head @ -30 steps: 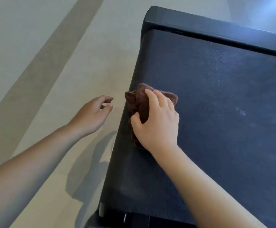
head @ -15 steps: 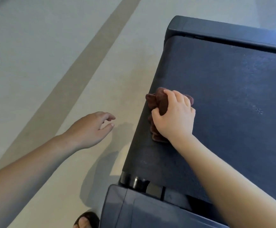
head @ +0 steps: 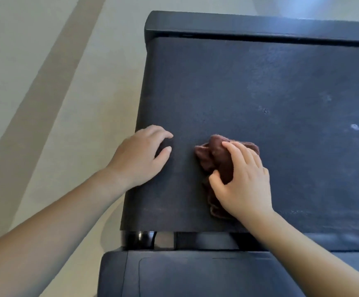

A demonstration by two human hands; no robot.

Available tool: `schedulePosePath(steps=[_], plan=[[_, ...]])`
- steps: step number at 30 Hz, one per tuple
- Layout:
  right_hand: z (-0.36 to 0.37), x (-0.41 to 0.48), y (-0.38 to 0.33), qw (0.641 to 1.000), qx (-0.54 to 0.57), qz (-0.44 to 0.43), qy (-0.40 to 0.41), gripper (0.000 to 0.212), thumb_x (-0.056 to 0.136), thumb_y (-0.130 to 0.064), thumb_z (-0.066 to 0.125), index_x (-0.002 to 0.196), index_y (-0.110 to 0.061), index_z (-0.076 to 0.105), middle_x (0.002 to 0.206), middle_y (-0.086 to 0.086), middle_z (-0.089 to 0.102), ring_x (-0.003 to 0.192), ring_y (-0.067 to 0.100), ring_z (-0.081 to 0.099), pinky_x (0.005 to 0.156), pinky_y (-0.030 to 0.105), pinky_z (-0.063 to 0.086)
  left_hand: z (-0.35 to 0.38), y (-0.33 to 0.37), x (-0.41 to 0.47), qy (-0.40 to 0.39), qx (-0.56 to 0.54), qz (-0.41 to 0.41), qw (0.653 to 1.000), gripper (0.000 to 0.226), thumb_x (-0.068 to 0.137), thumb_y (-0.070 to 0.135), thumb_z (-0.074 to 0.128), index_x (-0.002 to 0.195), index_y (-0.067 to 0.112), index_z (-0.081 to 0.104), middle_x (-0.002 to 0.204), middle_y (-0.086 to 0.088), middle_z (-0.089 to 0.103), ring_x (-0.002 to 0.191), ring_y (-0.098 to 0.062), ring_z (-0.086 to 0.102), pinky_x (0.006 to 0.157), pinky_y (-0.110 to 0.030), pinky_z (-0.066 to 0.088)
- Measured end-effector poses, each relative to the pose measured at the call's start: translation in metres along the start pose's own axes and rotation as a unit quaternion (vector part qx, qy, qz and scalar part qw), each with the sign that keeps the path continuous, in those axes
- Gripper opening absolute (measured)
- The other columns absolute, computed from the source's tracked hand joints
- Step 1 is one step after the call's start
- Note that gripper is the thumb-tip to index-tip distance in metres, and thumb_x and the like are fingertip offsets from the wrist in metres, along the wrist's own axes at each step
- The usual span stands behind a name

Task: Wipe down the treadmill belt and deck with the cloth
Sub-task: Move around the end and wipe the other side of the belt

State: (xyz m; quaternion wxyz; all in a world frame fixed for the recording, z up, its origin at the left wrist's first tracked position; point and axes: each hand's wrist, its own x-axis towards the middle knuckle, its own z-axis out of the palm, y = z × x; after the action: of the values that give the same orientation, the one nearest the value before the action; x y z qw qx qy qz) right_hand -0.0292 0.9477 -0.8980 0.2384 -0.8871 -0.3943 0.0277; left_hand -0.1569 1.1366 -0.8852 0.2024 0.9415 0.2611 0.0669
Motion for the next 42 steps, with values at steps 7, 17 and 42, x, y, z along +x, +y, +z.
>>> schedulePosePath(steps=[7, 17, 42], plan=[[0.005, 0.055, 0.013, 0.998, 0.022, 0.035, 0.044, 0.055, 0.074, -0.039, 0.055, 0.128, -0.028, 0.05, 0.133, -0.005, 0.052, 0.125, 0.021, 0.039, 0.096, 0.046, 0.036, 0.038, 0.017, -0.022, -0.016, 0.047, 0.05, 0.998, 0.051, 0.088, 0.044, 0.039, 0.136, 0.029, 0.044, 0.15, 0.003, 0.032, 0.141, -0.018, 0.022, 0.113, -0.044, 0.013], [0.003, 0.06, 0.009, 1.0, 0.008, -0.002, -0.002, 0.058, 0.079, -0.037, 0.057, 0.134, -0.023, 0.045, 0.14, -0.003, 0.044, 0.129, 0.022, 0.035, 0.095, 0.047, 0.034, 0.038, 0.021, -0.023, -0.036, 0.054, 0.046, 0.997, 0.05, 0.093, 0.038, 0.042, 0.142, 0.028, 0.036, 0.154, 0.003, 0.023, 0.144, -0.017, 0.013, 0.115, -0.045, 0.009], [-0.045, 0.029, 0.082, 0.994, -0.013, -0.082, -0.073, 0.065, 0.076, -0.045, 0.049, 0.137, -0.025, 0.044, 0.142, -0.008, 0.042, 0.132, 0.015, 0.033, 0.096, 0.045, 0.035, 0.039, 0.053, 0.002, -0.087, 0.08, 0.127, 0.985, 0.055, 0.093, 0.048, 0.029, 0.146, 0.03, 0.028, 0.154, 0.011, 0.021, 0.142, -0.009, 0.013, 0.115, -0.049, 0.013]])
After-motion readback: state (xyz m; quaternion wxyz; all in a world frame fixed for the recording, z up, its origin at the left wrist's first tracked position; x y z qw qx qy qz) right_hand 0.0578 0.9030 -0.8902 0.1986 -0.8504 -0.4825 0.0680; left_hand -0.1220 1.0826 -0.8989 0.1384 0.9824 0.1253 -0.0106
